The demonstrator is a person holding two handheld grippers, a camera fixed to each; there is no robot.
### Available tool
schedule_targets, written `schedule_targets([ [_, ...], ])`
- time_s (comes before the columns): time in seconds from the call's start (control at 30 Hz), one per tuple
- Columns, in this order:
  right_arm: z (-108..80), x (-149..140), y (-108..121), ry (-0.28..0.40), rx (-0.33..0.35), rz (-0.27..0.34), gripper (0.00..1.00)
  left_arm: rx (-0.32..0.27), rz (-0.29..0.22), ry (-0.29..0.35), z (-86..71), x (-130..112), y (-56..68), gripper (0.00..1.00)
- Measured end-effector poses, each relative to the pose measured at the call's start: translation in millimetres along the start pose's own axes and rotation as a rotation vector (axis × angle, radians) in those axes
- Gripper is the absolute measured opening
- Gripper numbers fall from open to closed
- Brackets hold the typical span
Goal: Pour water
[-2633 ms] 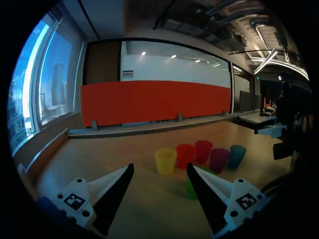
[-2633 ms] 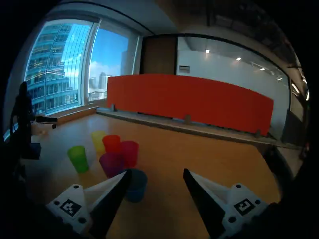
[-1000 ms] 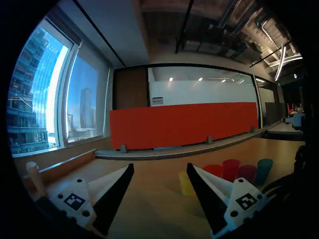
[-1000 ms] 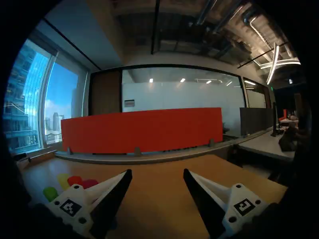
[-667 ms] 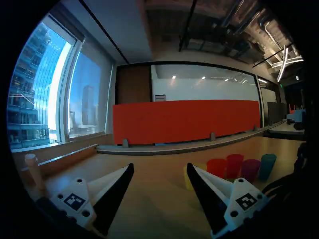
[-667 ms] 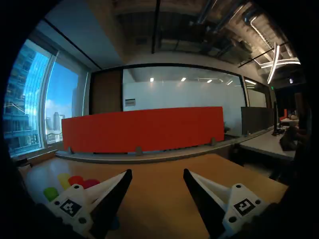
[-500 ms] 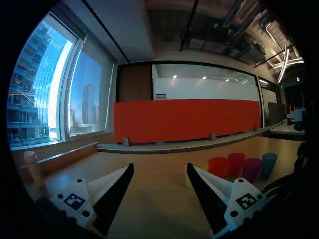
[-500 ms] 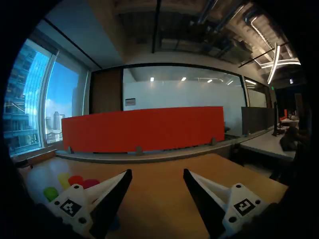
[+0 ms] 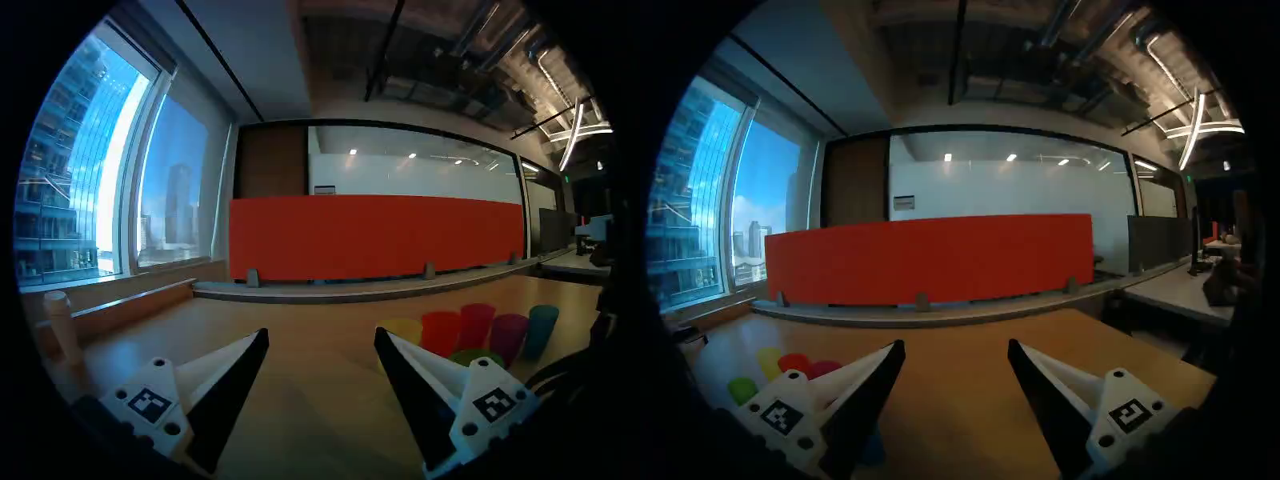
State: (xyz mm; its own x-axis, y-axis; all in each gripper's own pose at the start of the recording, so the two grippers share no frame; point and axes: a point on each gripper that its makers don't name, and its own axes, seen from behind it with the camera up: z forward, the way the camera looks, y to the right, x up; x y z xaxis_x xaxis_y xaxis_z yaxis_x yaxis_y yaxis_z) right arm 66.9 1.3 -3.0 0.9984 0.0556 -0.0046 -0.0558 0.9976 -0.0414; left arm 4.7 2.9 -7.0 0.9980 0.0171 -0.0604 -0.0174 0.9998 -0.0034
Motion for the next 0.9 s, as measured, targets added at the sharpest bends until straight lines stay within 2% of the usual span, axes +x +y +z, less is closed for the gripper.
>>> schedule_targets([
  [0.4,0.4,-0.6,4.6,-0.001,-0.005,0.005,1.00,-0.006,-0.011,-0.025,3.3,-7.5,-0.3,0.98],
  [0.9,-1.7,3.9,7.3,0.007,-0.005,0.006,1.00,-0.009,-0.012,-0.028,3.5,-8.1,-0.3,0.98],
])
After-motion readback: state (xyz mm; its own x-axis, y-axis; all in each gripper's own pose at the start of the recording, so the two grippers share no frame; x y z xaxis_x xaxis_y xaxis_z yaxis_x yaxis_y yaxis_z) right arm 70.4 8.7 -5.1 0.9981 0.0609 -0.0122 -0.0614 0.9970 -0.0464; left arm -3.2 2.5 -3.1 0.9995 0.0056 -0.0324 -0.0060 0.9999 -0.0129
